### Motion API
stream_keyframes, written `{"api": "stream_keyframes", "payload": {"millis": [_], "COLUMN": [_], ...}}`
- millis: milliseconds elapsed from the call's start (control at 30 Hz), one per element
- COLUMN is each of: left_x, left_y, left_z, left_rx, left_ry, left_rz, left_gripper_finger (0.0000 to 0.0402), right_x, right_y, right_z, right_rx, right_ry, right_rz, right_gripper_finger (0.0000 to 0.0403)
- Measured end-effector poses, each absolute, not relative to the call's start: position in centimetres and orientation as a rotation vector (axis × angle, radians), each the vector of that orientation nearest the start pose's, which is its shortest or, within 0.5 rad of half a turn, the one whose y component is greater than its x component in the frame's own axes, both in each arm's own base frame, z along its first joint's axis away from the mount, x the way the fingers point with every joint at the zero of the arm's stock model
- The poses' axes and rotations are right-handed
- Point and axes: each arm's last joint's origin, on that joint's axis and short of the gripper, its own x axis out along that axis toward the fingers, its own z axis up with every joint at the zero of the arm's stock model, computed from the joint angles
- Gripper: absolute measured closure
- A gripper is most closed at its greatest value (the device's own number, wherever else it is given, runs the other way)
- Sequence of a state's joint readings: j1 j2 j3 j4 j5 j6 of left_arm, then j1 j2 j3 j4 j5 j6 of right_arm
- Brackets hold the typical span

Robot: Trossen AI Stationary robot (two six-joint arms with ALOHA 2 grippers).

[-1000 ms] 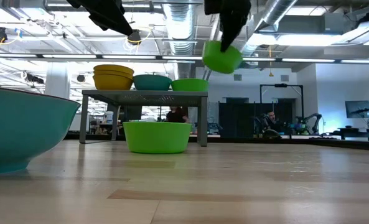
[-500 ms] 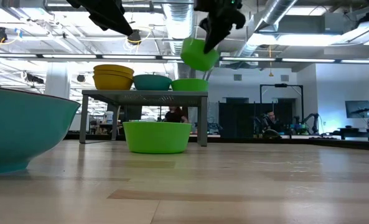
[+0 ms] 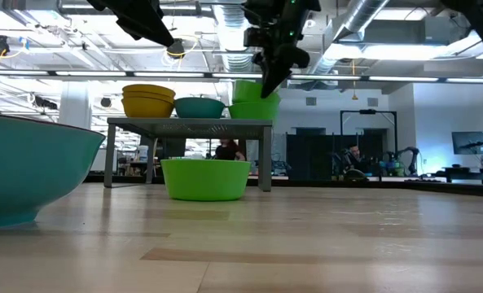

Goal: Pick & Place Mini bowls
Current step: Stack the right green bowl on the green bowl on the shelf

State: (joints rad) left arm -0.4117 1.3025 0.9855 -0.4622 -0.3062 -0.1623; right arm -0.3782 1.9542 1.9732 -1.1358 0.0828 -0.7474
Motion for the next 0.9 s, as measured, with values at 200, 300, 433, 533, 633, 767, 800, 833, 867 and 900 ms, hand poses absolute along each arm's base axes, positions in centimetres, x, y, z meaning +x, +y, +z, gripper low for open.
{"api": "stream_keyframes", "payload": {"millis": [200, 300, 433, 533, 633, 767, 800, 833, 867, 900], "left_x": [25.03, 25.03, 25.03, 25.03, 25.03, 25.03, 25.03, 25.03, 25.03, 25.03], "left_y": [-9.97, -9.97, -9.97, -9.97, -9.97, -9.97, -9.98, -9.97, -9.97, -9.97], "left_z": [27.18, 27.17, 27.17, 27.18, 27.18, 27.18, 27.18, 27.18, 27.18, 27.17], "left_rx": [0.119, 0.119, 0.119, 0.119, 0.119, 0.119, 0.119, 0.119, 0.119, 0.119], "left_ry": [0.733, 0.734, 0.733, 0.734, 0.734, 0.733, 0.733, 0.733, 0.733, 0.734], "left_rz": [-0.040, -0.040, -0.040, -0.040, -0.040, -0.040, -0.040, -0.040, -0.040, -0.040], "left_gripper_finger": [0.0244, 0.0244, 0.0244, 0.0244, 0.0244, 0.0244, 0.0244, 0.0244, 0.0244, 0.0244], "right_x": [37.53, 37.50, 37.61, 37.71, 37.68, 37.62, 37.66, 37.72, 37.78, 37.84], "right_y": [-15.17, -15.16, -15.08, -15.12, -15.31, -15.40, -15.28, -15.15, -14.98, -14.83], "right_z": [32.53, 32.51, 32.54, 32.60, 32.66, 32.67, 32.68, 32.68, 32.67, 32.68], "right_rx": [-0.493, -0.492, -0.498, -0.508, -0.528, -0.539, -0.541, -0.542, -0.538, -0.532], "right_ry": [1.205, 1.208, 1.202, 1.204, 1.227, 1.242, 1.241, 1.240, 1.238, 1.236], "right_rz": [0.028, 0.030, 0.026, -0.006, -0.071, -0.097, -0.095, -0.094, -0.094, -0.096], "right_gripper_finger": [0.0394, 0.0383, 0.0363, 0.0346, 0.0331, 0.0313, 0.0308, 0.0304, 0.0299, 0.0294]}}
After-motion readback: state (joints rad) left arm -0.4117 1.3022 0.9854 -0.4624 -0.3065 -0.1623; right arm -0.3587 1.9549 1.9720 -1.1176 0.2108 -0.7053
